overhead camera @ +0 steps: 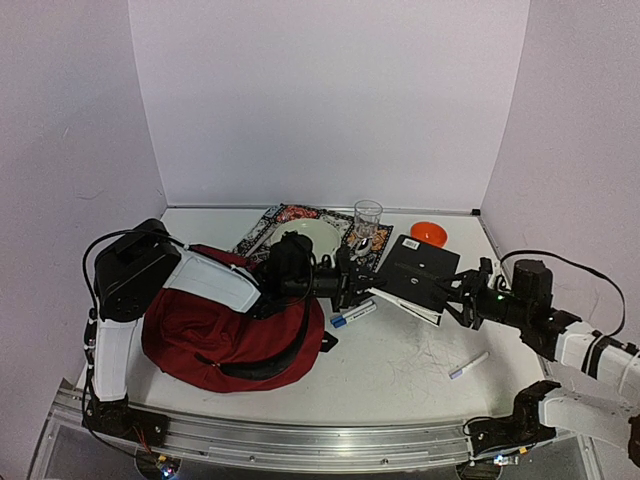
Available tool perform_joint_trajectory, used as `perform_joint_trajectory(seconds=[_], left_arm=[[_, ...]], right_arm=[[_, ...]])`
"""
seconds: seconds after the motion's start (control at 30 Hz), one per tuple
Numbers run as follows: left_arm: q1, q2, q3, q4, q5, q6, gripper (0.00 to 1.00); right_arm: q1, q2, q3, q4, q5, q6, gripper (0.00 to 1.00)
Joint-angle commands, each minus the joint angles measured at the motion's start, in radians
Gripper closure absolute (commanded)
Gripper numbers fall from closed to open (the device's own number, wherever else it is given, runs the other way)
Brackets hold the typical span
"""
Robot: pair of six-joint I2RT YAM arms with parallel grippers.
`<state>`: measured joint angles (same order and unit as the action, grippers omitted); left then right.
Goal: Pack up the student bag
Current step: Pass from the right arm to the left
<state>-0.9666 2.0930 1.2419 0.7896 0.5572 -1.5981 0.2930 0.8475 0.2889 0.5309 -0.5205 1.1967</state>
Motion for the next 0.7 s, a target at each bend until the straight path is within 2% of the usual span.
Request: perform_joint_trajectory(seconds=[0.0,0.07,0.37,0.47,0.67], left_arm=[[-0.026,-0.073,0.003,0.285,-0.027,-0.007,1.00],[-0.026,-0.074,0.000,0.292,-0.051,-0.009,1.00],[-0.013,-0.096,-0.034,0.307,-0.191,0.004,1.00],[-0.011,-0.102,-0.053,0.307,-0.249,-0.003,1.00],[-0.018,-0.085,-0.034,0.308,-0.337,-0.034,1.00]], right_arm=[[0.014,-0.090,0.094,-0.190,0.069,-0.075,0.34],[0.015,-0.121,0.107,-0.243,0.099,-0.075,0.27],[0.017,-0.263,0.082,-0.404,0.212,-0.024,0.13],[0.016,-0.293,0.060,-0.364,0.212,-0.005,0.08],[0.026,-0.264,0.026,-0.148,0.188,0.043,0.02]])
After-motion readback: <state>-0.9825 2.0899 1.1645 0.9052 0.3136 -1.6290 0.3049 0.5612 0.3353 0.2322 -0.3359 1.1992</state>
